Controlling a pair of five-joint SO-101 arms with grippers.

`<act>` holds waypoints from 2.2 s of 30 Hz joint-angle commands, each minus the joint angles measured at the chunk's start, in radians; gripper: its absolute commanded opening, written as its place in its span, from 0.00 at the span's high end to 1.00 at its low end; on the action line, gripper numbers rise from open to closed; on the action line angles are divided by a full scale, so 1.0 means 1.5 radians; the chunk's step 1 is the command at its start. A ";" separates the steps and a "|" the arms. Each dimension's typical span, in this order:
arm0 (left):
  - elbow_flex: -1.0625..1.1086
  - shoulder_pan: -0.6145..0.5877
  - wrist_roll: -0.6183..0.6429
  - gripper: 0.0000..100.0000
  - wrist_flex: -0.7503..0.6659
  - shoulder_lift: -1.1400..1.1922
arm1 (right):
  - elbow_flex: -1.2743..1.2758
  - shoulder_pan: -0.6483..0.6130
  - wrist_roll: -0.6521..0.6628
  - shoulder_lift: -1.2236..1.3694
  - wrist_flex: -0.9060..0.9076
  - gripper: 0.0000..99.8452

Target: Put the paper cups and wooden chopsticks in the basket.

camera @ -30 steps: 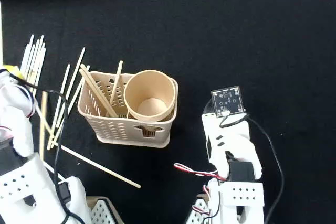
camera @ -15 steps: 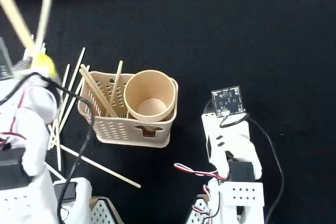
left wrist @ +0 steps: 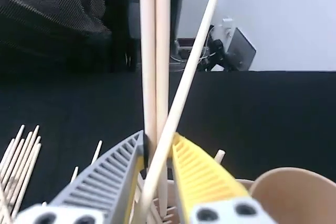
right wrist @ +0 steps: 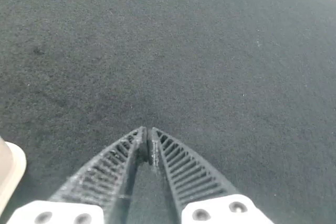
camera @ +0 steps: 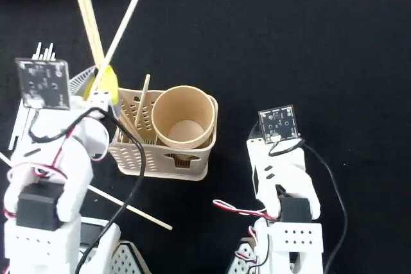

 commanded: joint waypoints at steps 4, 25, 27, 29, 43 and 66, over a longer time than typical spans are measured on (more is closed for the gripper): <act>0.193 0.008 0.006 0.97 -0.123 -0.098 | -0.008 -0.006 0.005 -0.006 -0.002 0.99; 0.281 0.005 0.061 0.78 0.002 -0.231 | -0.007 -0.006 0.005 -0.006 -0.003 0.99; 0.274 0.003 0.083 0.77 0.006 -0.227 | -0.007 -0.006 0.005 -0.006 -0.003 0.99; 0.274 0.003 0.086 0.77 0.004 -0.227 | -0.007 -0.006 0.005 -0.006 -0.003 0.99; 0.120 -0.149 0.086 0.77 0.114 -0.225 | -0.007 -0.005 0.005 -0.006 -0.003 0.99; -0.342 -0.046 -0.210 0.88 0.488 0.283 | -0.007 -0.004 0.005 -0.006 -0.003 0.99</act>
